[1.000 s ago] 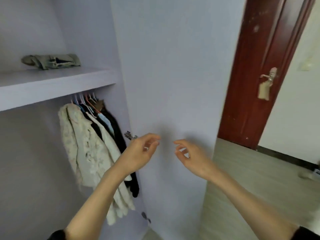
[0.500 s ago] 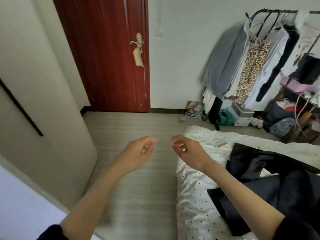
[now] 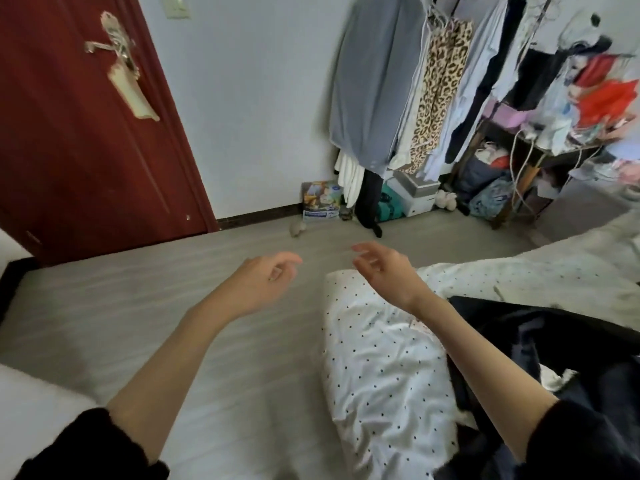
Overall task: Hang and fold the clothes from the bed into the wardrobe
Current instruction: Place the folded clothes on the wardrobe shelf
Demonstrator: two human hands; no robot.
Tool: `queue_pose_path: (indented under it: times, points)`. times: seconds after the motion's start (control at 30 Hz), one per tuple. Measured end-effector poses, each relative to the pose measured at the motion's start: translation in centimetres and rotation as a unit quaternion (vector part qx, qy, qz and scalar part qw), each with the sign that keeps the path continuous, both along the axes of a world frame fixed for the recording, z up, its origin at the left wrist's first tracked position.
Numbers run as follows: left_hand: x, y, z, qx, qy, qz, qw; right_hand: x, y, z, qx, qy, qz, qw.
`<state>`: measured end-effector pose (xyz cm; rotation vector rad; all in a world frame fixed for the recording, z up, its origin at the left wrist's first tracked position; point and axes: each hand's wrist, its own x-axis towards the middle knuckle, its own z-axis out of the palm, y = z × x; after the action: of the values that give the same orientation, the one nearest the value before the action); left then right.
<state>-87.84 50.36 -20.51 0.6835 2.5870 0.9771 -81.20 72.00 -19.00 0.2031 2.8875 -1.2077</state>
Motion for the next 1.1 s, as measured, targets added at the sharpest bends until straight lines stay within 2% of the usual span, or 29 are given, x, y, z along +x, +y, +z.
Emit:
queue_pose_path:
  times: [0.27, 0.37, 0.53, 0.67, 0.97, 1.1]
  points:
    - [-19.2, 9.4, -1.2, 0.011, -0.037, -0.132, 0.991, -13.6, 6.8, -2.2, -0.006, -0.030, -0.136, 0.990]
    - [-26.6, 15.7, -3.1, 0.009, -0.057, -0.195, 0.979, -19.9, 11.0, -4.3, -0.015, -0.036, -0.196, 0.980]
    - [-36.5, 26.4, -3.2, -0.044, -0.036, -0.323, 0.945, -28.3, 18.5, -5.8, -0.043, -0.030, -0.327, 0.944]
    - [-42.7, 33.4, -1.9, -0.042, -0.047, -0.375, 0.925, -31.5, 23.7, -5.2, -0.057, -0.033, -0.410, 0.910]
    - [-48.8, 53.1, -1.8, -0.061, -0.060, -0.549, 0.831, -34.3, 35.9, -4.6, -0.066, 0.009, -0.566, 0.822]
    - [-50.5, 62.3, -2.3, -0.073, -0.039, -0.622, 0.779, -35.0, 41.2, -4.7, -0.070, 0.035, -0.640, 0.765]
